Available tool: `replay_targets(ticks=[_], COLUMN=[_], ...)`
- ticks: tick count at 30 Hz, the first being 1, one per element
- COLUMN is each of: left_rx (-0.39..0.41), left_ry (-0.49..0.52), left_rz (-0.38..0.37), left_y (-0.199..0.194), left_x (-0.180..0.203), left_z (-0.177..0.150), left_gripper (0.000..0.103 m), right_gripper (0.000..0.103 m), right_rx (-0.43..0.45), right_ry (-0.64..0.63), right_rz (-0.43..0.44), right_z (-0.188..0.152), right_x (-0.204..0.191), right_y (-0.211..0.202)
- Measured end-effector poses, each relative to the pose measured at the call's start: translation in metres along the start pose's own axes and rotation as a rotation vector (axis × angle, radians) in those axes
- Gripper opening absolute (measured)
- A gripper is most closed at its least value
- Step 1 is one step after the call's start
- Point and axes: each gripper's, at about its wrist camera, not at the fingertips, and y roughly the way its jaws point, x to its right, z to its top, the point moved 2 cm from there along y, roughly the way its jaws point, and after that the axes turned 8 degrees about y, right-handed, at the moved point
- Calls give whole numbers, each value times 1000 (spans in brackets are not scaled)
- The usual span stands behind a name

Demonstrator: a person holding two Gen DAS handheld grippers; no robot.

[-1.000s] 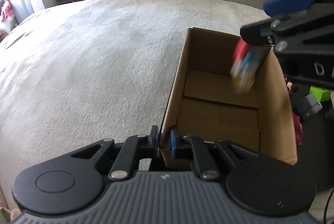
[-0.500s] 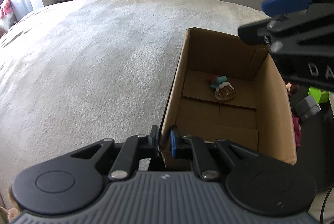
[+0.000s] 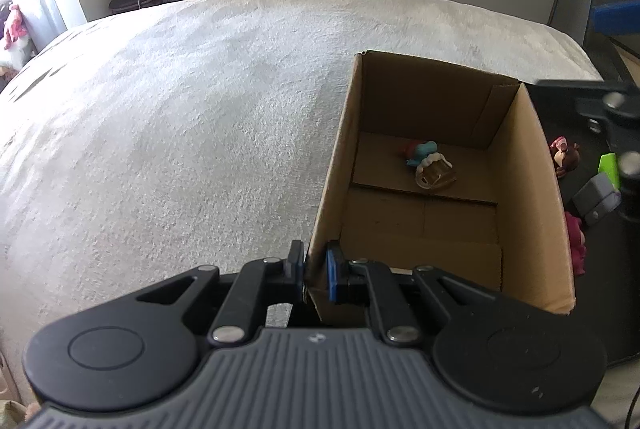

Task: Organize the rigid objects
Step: 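Open the right gripper to release the crab figure into the box, then move the right gripper back toward the lavender armchair toy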

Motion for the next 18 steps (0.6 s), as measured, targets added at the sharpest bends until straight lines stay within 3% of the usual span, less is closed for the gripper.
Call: replay_targets(ticks=[18], left_rx=[-5], left_ry=[44], left_rz=[55], left_y=[-2], left_x=[11], left_z=[2], left_gripper=[11], right_gripper=[82], right_rx=[-50], right_ry=[214], right_rz=[-13], right_z=[-64], right_x=[43], right_y=[-15])
